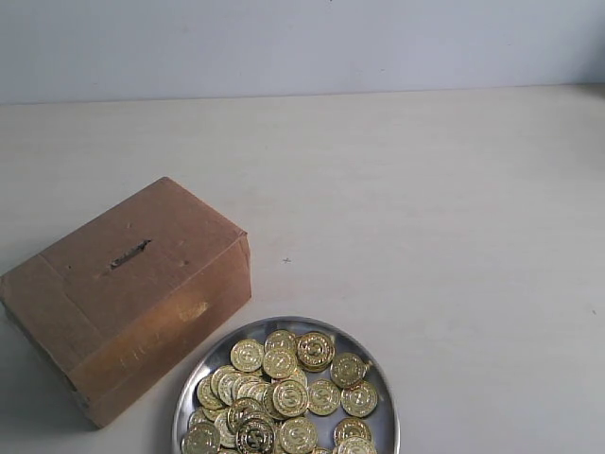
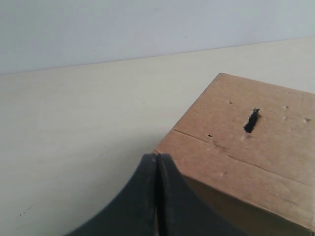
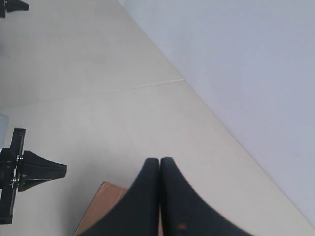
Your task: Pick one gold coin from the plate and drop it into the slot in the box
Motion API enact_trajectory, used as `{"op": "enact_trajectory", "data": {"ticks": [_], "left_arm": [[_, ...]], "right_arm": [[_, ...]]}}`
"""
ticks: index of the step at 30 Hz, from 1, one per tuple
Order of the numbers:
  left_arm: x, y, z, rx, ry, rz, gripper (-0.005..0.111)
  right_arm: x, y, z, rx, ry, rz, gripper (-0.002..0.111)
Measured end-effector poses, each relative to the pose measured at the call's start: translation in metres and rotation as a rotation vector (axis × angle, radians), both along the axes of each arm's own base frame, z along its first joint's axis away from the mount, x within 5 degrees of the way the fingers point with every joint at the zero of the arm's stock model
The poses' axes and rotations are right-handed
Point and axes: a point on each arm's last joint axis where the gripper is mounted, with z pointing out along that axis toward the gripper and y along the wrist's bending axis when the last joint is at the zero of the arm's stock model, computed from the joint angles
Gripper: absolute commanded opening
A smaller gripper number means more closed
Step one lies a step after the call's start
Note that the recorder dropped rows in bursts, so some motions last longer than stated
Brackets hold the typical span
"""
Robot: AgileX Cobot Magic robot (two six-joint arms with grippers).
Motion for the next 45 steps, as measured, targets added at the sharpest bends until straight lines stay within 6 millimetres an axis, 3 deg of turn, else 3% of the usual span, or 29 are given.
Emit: {"op": "enact_trajectory", "data": {"ticks": [8, 13, 19, 24, 33, 45], "left_arm": [[0.0, 0.0, 0.0, 0.0, 0.0, 0.0, 0.0], [0.0, 0.0, 0.0, 0.0, 0.0, 0.0, 0.0], [0.0, 0.0, 0.0, 0.0, 0.0, 0.0, 0.0], [0.0, 0.0, 0.0, 0.0, 0.0, 0.0, 0.0], [0.0, 0.0, 0.0, 0.0, 0.0, 0.0, 0.0], [0.0, 0.0, 0.0, 0.0, 0.0, 0.0, 0.0]], "right_arm": [[-0.014, -0.056, -0.037, 0.08, 0.06, -0.145, 0.0], [-0.026, -0.096, -0.059, 0.217, 0.055, -0.297, 0.0], [-0.056, -0.141, -0.092, 0.332, 0.057, -0.472, 0.0], [-0.087, -0.17, -0.132, 0.386, 0.01, -0.632, 0.0], [-0.123, -0.19, -0.189, 0.49, -0.11, -0.819, 0.0], [-0.121, -0.193, -0.234, 0.489, -0.044, -0.878, 0.0]]}}
